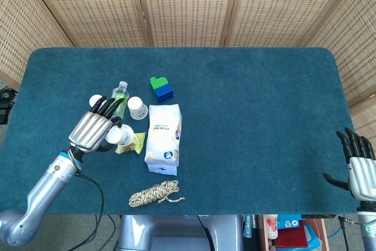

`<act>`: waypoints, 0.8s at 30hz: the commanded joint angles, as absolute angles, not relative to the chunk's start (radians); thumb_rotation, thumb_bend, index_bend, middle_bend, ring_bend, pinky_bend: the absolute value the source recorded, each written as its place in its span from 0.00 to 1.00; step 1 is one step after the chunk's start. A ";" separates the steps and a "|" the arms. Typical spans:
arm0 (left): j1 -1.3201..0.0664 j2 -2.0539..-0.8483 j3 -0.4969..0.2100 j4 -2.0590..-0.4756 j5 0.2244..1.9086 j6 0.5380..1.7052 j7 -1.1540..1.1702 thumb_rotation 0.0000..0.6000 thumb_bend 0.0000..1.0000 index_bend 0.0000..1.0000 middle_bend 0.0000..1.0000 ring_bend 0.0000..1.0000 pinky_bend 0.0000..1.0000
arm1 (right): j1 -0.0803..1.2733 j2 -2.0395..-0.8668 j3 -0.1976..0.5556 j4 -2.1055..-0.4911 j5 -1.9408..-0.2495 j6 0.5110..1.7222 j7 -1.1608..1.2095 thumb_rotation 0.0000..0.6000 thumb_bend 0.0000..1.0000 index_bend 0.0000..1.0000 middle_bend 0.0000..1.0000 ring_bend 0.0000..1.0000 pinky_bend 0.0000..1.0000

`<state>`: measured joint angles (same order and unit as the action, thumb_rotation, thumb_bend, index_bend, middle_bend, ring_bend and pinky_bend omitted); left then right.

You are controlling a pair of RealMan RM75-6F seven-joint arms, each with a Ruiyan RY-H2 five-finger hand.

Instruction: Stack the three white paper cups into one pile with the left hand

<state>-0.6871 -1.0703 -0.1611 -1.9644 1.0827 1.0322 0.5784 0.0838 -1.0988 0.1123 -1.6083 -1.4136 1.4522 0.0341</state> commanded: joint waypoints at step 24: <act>-0.972 -1.320 -0.244 -1.564 0.700 0.920 0.697 1.00 0.22 0.50 0.00 0.00 0.00 | 0.092 -1.098 0.133 -1.547 -1.371 1.412 0.152 1.00 0.00 0.00 0.00 0.00 0.00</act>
